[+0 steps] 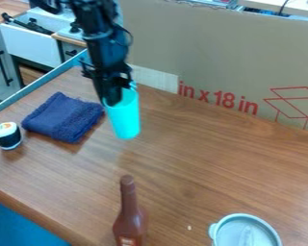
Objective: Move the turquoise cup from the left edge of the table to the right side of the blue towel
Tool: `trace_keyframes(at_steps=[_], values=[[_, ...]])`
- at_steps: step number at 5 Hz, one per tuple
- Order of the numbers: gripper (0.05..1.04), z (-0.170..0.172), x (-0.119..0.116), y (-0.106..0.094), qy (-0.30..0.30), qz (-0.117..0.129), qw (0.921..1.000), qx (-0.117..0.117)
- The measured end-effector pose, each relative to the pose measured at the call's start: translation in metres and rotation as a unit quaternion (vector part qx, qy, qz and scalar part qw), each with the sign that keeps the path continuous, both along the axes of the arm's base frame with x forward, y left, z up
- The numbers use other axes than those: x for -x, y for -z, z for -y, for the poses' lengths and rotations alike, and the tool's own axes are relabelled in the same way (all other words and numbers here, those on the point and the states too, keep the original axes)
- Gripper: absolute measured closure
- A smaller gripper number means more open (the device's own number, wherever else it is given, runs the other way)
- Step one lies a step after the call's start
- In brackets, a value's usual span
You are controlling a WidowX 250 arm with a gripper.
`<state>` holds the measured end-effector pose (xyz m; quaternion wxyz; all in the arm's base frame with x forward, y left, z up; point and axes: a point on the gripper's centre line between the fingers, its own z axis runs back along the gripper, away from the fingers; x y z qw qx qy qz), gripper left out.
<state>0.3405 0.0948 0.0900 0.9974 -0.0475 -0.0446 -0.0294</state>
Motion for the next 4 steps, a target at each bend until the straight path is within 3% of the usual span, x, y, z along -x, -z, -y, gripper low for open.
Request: trace_keyframes(at_steps=[2,4], values=[[0.999,0.005,-0.022,0.020,0.007,-0.004,0.9995,-0.030],[0.999,0.005,-0.029,0.020,0.000,0.007,0.9996,-0.029]])
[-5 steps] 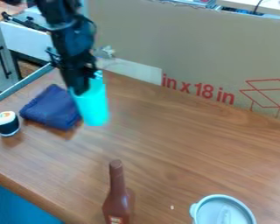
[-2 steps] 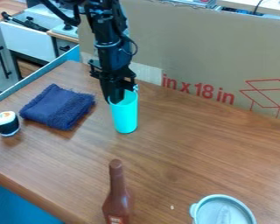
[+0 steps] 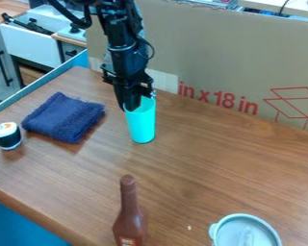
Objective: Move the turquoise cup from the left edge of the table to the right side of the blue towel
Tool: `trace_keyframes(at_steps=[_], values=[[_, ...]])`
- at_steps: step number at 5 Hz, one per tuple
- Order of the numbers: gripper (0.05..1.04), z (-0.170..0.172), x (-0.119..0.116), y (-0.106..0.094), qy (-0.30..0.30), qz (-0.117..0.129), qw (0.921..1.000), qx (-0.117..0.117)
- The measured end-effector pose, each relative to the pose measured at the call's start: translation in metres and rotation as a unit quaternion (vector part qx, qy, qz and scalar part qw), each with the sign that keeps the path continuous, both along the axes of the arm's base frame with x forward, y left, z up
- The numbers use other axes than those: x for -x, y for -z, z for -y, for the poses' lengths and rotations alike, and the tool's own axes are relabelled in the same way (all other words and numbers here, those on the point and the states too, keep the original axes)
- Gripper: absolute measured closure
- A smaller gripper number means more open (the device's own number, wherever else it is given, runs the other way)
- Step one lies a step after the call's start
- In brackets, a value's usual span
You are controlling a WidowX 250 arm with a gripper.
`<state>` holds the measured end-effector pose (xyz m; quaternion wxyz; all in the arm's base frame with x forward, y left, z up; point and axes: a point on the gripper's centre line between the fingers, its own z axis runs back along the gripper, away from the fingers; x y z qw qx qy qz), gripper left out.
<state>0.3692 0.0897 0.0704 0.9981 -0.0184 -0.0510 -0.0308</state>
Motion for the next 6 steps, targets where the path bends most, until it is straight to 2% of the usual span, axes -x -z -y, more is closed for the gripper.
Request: trace_keyframes(at_steps=[1,2,4,5,6], values=[[0.967,0.000,0.000,0.000,-0.001,0.001,1.0000,0.001],[0.749,0.004,0.005,0.003,-0.006,-0.008,0.9999,0.013],[0.199,0.000,0.008,-0.038,-0.025,0.042,0.9983,0.033],[0.073,-0.010,0.026,-0.069,-0.048,0.088,0.9947,0.024],[0.077,-0.025,0.065,-0.077,-0.039,0.065,0.9966,-0.034]])
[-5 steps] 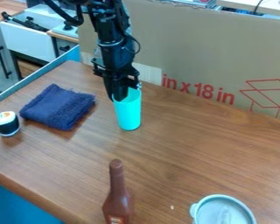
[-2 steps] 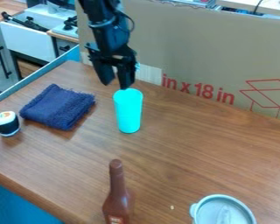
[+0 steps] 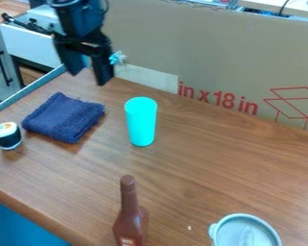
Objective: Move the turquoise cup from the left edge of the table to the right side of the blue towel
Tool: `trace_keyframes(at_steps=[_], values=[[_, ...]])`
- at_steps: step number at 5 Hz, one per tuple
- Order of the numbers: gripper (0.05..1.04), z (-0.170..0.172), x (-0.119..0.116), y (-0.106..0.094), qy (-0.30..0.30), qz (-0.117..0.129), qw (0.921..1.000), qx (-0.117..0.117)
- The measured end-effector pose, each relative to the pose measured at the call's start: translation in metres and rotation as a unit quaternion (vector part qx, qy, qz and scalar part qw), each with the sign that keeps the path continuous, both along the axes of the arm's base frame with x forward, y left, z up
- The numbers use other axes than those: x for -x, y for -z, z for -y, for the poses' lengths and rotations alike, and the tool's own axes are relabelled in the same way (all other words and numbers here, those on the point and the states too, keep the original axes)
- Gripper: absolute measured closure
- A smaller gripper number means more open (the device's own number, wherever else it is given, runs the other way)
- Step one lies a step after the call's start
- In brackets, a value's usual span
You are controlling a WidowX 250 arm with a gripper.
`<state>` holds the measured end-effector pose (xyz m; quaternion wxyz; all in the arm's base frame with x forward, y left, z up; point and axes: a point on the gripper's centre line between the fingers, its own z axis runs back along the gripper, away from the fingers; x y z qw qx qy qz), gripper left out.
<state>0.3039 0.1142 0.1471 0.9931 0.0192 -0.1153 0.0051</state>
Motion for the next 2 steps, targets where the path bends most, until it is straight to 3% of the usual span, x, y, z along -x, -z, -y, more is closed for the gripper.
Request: trace_keyframes(at_steps=[1,2], values=[[0.083,-0.024,0.048,0.027,0.012,-0.041,0.9985,-0.035],[0.083,-0.044,0.069,0.039,0.008,-0.053,0.9979,-0.036]])
